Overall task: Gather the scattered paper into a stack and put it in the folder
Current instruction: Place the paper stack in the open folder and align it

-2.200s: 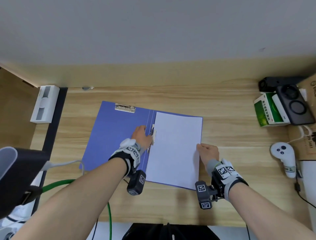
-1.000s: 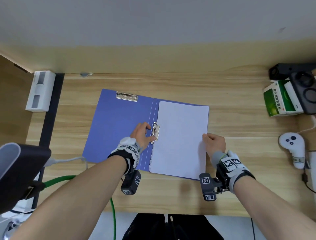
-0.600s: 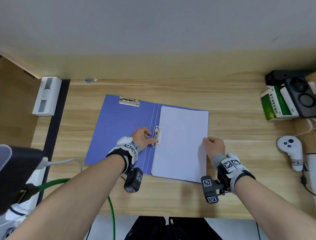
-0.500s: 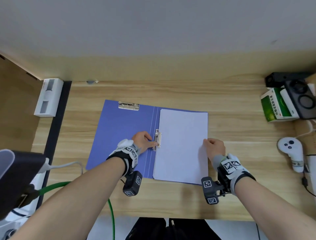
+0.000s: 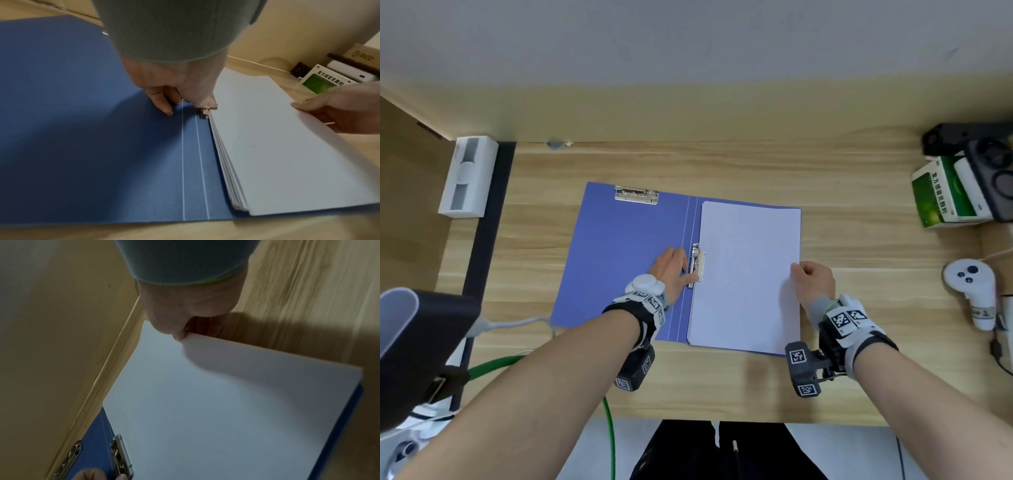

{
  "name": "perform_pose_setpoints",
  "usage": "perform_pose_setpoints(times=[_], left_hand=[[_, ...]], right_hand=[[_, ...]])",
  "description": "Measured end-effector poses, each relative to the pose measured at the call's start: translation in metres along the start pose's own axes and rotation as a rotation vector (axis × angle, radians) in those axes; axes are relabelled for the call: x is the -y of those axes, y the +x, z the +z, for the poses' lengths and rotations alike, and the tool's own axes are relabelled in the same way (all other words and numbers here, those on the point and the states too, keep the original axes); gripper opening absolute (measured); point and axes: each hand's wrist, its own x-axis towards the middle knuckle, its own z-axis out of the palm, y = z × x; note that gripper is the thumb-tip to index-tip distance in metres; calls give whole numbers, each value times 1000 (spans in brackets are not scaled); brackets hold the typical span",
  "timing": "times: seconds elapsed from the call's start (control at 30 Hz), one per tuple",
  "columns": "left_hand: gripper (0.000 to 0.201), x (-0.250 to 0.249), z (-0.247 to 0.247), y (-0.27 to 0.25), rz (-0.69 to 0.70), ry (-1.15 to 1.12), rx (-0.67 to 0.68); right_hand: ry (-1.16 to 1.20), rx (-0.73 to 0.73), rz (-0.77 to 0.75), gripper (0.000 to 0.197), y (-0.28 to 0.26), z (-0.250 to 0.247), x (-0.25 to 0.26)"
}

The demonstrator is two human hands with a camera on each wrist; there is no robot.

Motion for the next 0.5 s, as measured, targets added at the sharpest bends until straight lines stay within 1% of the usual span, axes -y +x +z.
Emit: perform_pose_setpoints(times=[0.1, 0.2, 0.33, 0.4, 0.5], left_hand=[[30, -3, 0, 0, -29, 11, -5], [32, 1, -1, -1, -57, -35, -9], [43, 3, -6, -8, -52, -13, 62], [46, 1, -12, -13, -67, -4, 86], [43, 5, -21, -20, -144, 12, 88]], right_hand=[[4, -4, -4, 33, -1, 1, 1], [-10, -10, -6, 34, -1, 1, 3], [17, 16, 5, 30, -3, -2, 4], [42, 39, 41, 26, -7, -5, 10], [55, 79, 79, 13, -18, -10, 16]])
